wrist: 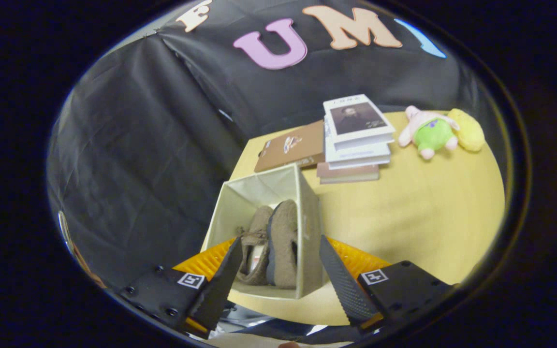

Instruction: Open the storage box then place both shoes into the box .Put the left shoe in first, then the right shoe, with the right side of both shoes facing outward in a uniform manner.

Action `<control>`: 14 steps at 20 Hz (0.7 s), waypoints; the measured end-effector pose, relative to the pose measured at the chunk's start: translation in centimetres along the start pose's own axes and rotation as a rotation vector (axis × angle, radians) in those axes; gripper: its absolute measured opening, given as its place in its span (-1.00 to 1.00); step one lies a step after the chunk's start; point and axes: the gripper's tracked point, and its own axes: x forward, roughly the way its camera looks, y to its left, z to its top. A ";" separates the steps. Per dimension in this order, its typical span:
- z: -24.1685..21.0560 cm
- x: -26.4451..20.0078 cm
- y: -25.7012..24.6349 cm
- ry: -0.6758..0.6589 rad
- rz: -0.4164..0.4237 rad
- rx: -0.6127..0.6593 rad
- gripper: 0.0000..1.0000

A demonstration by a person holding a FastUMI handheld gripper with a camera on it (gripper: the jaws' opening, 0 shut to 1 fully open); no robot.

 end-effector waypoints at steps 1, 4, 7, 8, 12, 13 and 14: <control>1.3 -0.8 -1.4 -0.063 -0.021 -0.009 1.00; 5.4 -4.0 -6.1 -0.262 -0.090 -0.035 1.00; 9.8 -7.1 -10.2 -0.486 -0.159 -0.095 1.00; 11.1 -8.3 -11.6 -0.559 -0.198 -0.125 1.00; 15.9 -14.0 -15.3 -0.821 -0.328 -0.220 1.00; 17.0 -15.1 -15.8 -0.876 -0.347 -0.239 1.00; 17.5 -15.9 -16.2 -0.910 -0.362 -0.254 1.00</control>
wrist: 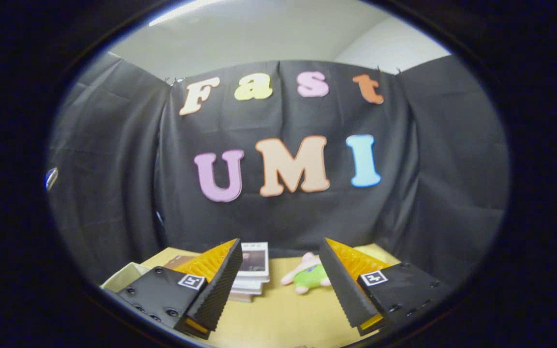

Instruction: Open the storage box then place both shoes into the box .Put the left shoe in first, then the right shoe, with the right side of both shoes facing outward in a uniform manner.

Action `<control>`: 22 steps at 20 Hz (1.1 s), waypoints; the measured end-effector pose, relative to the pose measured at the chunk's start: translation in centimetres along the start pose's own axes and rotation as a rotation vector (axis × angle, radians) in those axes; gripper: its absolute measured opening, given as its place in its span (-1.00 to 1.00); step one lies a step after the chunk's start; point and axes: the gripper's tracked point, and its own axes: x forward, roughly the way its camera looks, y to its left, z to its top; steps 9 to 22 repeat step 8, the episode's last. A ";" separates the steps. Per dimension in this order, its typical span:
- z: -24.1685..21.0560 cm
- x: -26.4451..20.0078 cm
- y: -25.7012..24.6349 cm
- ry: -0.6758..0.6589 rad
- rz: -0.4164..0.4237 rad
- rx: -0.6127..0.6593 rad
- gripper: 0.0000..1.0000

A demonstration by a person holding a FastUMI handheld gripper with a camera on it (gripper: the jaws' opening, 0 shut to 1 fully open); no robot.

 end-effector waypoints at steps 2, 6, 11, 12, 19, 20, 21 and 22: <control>-0.1 -0.2 -1.1 0.000 -0.018 0.006 1.00; -1.0 0.1 -2.9 0.023 -0.025 0.032 1.00; -1.2 -0.2 -3.7 0.039 -0.019 0.037 1.00; -1.2 -0.2 -3.7 0.039 -0.019 0.037 1.00; -1.2 -0.2 -3.7 0.039 -0.019 0.037 1.00; -1.2 -0.2 -3.7 0.039 -0.019 0.037 1.00; -1.2 -0.2 -3.7 0.039 -0.019 0.037 1.00; -1.2 -0.2 -3.7 0.039 -0.019 0.037 1.00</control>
